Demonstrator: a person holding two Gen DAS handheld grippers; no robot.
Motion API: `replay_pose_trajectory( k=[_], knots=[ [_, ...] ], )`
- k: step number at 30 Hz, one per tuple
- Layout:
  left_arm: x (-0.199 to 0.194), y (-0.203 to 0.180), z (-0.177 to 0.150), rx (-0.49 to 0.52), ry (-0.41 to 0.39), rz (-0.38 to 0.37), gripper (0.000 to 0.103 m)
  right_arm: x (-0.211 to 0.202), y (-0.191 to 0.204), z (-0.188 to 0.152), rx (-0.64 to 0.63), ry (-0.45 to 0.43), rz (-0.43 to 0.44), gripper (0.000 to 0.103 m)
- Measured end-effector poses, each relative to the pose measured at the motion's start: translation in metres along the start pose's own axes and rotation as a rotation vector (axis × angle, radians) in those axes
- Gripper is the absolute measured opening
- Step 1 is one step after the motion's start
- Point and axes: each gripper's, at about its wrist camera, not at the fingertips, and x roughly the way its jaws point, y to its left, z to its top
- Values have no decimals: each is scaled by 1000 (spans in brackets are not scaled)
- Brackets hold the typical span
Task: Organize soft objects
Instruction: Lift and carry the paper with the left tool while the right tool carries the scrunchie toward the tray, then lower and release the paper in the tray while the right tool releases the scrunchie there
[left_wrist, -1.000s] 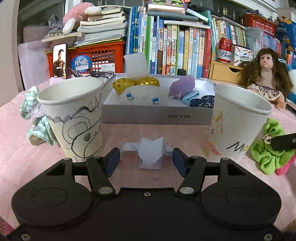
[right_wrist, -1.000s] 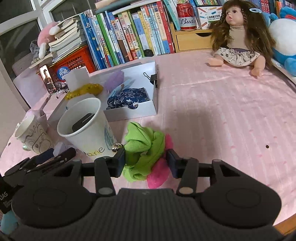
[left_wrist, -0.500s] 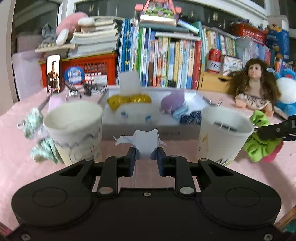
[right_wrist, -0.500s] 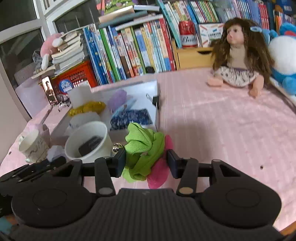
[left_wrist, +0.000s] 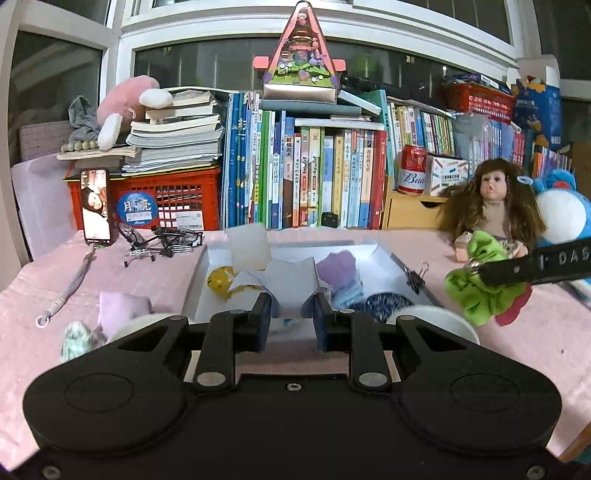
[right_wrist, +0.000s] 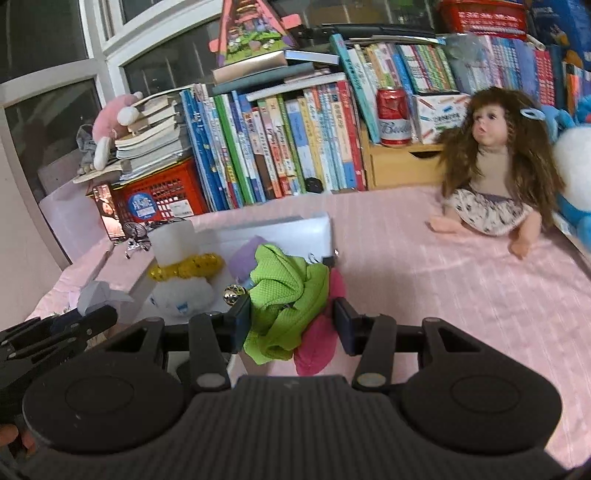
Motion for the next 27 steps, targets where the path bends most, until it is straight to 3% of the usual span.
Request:
replay_pose_trajectory(
  k=[17,27],
  knots=[
    [38,32,70,-41,82,-89,23,33,24,40,-19,9,58,52],
    [109,43,114,-80,269,-170,23,69,20,63,-29,62,-24,52]
  ],
)
